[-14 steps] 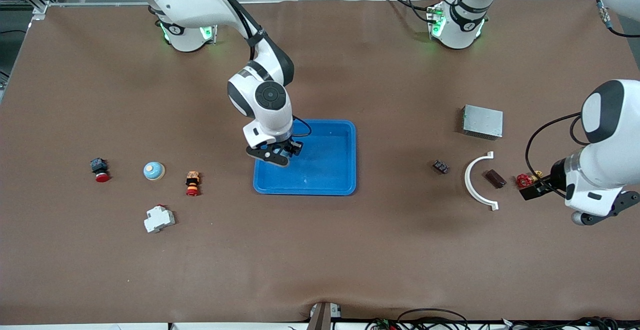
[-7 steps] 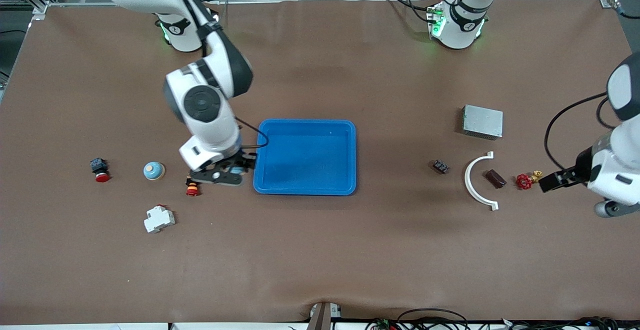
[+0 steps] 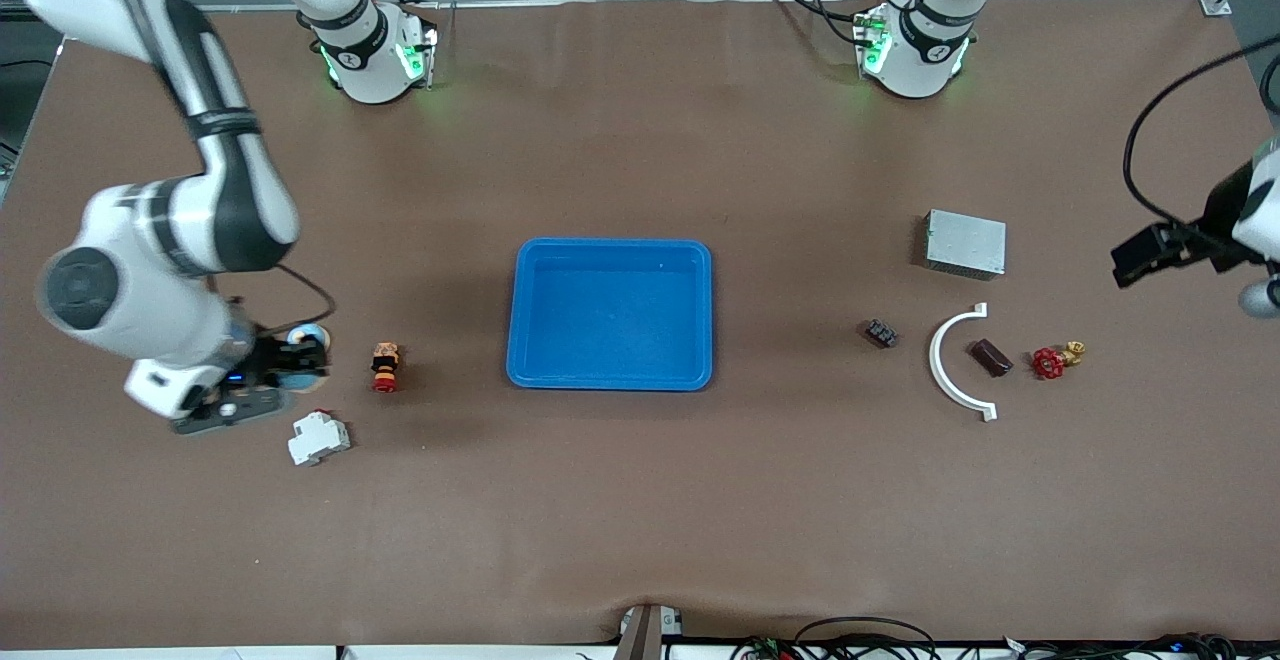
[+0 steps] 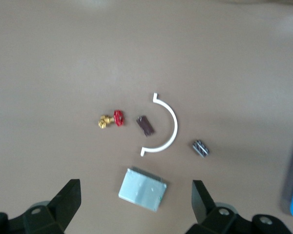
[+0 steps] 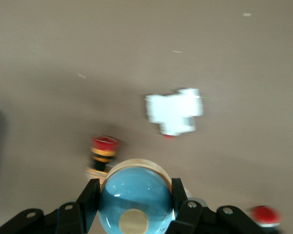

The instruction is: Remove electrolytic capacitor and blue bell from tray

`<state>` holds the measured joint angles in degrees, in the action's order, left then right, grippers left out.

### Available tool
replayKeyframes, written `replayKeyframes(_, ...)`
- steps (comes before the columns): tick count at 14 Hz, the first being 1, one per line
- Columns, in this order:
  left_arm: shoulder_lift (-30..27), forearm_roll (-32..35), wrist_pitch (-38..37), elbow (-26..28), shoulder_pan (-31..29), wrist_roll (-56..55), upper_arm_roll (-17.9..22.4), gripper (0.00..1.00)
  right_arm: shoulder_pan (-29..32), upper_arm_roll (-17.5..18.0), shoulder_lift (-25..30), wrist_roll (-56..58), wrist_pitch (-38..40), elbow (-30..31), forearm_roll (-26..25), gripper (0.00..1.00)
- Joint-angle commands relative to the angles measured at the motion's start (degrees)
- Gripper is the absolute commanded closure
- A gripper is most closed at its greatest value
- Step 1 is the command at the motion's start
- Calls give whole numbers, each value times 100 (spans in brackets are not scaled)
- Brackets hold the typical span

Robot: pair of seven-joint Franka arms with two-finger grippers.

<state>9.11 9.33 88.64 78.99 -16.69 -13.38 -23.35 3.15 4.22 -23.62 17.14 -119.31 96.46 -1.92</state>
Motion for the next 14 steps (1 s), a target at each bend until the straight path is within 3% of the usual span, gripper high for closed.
replayKeyframes(1,-742,-457,-57,580,1539,352,1757,0,667,132,-335,1314,39,-293,104,100)
replayKeyframes(2,-961,-571,-66,800,1850,502,2181,0,887,132,-528,1736,30,-416,95,100)
replayKeyframes(3,-1155,-633,-66,985,1906,617,2290,0,1072,132,-721,2053,4,-548,87,100)
replayKeyframes(6,-1297,-643,-417,987,1871,653,2273,0,1416,132,-1442,2688,-118,-1040,78,100)
replayKeyframes(11,-1324,-643,-444,934,1906,644,2221,0,1539,132,-1830,2768,-400,-1120,78,100)
replayKeyframes(14,-1333,-634,-645,908,1897,635,1984,0,1601,132,-2006,2969,-750,-1120,69,100)
